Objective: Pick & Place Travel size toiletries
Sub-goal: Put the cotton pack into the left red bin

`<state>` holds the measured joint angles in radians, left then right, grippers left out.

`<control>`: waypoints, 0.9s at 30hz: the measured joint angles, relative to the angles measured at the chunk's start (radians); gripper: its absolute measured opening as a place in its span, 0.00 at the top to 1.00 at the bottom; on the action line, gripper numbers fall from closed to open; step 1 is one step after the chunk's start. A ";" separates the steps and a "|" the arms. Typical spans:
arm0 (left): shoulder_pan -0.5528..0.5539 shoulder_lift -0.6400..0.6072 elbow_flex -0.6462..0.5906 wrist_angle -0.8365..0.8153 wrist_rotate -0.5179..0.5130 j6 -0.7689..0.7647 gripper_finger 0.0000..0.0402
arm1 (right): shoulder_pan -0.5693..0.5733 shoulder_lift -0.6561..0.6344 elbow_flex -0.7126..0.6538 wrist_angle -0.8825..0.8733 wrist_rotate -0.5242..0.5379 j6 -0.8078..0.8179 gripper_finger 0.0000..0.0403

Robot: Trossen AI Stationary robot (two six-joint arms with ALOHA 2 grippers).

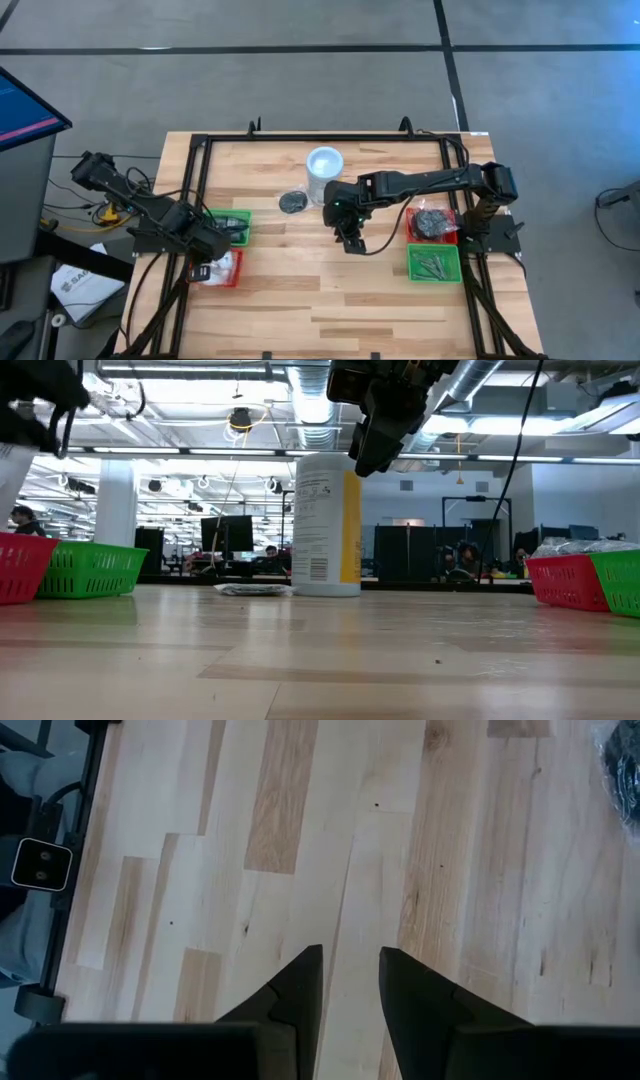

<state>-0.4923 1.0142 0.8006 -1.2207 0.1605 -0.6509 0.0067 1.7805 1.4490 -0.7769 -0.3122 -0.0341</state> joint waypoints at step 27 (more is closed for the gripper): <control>0.000 0.000 -0.128 0.086 -0.049 -0.020 0.82 | 0.000 0.000 0.000 0.015 0.000 -0.003 0.77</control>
<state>-0.4923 1.0142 0.6731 -1.1351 0.1120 -0.6705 0.0067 1.7805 1.4490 -0.7620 -0.3122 -0.0372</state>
